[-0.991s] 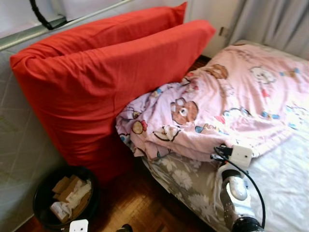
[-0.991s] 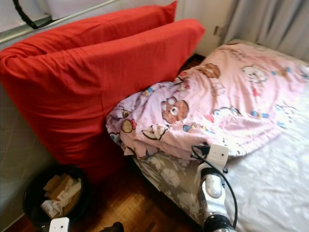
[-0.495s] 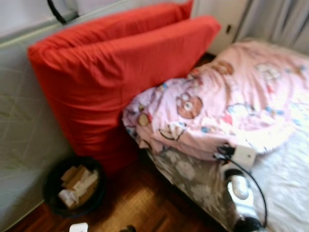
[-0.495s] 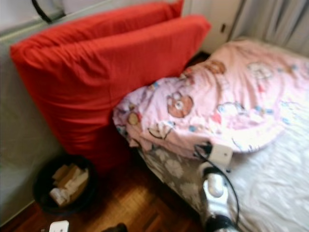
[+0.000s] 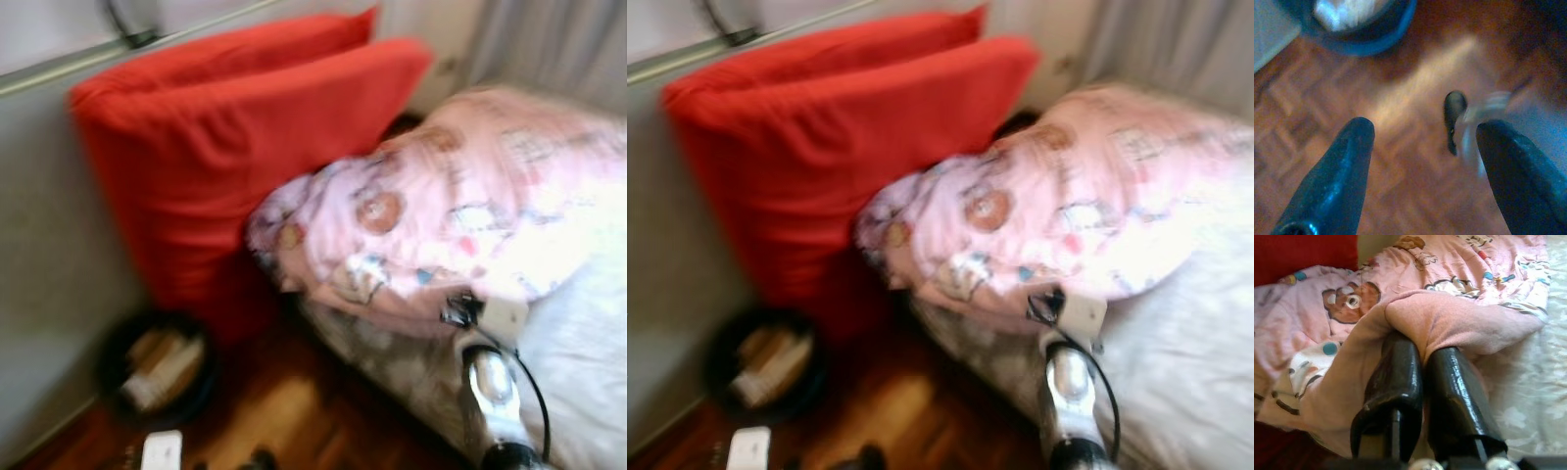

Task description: Clean up the room

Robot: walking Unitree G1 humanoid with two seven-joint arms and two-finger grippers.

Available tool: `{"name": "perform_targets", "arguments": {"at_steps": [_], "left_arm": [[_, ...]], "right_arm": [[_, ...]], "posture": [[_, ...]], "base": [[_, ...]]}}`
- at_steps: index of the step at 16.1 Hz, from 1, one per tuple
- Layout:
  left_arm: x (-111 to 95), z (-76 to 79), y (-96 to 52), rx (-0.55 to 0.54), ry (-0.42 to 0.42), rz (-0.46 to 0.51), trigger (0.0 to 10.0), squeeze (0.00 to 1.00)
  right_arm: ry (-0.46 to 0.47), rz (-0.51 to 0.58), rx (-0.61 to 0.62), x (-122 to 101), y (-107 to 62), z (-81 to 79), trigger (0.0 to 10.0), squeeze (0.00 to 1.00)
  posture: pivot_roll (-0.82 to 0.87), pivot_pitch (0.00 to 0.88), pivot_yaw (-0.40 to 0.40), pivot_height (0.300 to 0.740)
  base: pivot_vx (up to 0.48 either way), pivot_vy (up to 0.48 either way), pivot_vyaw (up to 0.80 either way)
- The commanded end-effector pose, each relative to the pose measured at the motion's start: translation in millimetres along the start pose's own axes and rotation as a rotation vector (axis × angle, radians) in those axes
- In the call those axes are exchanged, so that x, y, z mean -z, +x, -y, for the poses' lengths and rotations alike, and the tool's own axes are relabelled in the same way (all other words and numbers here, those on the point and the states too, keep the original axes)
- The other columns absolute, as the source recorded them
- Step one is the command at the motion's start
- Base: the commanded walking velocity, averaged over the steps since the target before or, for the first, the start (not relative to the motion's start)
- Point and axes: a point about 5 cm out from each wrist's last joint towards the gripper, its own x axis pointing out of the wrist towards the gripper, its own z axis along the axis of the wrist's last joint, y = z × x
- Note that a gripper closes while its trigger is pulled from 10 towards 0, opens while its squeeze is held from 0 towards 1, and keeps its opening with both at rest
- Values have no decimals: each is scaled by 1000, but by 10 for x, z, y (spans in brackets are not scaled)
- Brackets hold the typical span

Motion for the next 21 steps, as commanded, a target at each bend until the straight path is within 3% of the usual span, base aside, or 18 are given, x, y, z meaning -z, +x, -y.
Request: {"name": "perform_targets", "arguments": {"at_steps": [1, 9, 11, 13, 17, 21], "left_arm": [[63, -22, -20, 0, 21, -28, 10000, 0], [45, -9, -20, -4, 25, -7, 10000, 0], [37, 8, -19, 0, 25, 1, 10000, 0], [25, 20, -16, 5, 31, 9, 10000, 0], [-30, 62, -7, 14, 40, 46, 10000, 0], [-43, 95, -7, 20, 43, 59, 10000, 0]], "right_arm": [[-2, -3, 30, 4, -5, 80, 10000, 0], [-31, -34, 114, 55, -45, 231, 10000, 0], [-56, -149, 145, 255, -136, 300, 10000, 0], [-12, -249, 178, 416, -214, 366, 10000, 0], [-52, -504, 212, 767, -434, 486, 10000, 0], [-83, -630, 207, 962, -617, 570, 10000, 0]], "posture": [[62, 146, -2, 740], [63, 158, -4, 740], [61, 159, -3, 740], [59, 160, -3, 740], [60, 159, -6, 740], [57, 161, -8, 740]], "base": [[0, 0, 0], [0, 0, 0], [0, 0, 0], [0, 0, 0], [0, 0, 0], [0, 0, 0]]}}
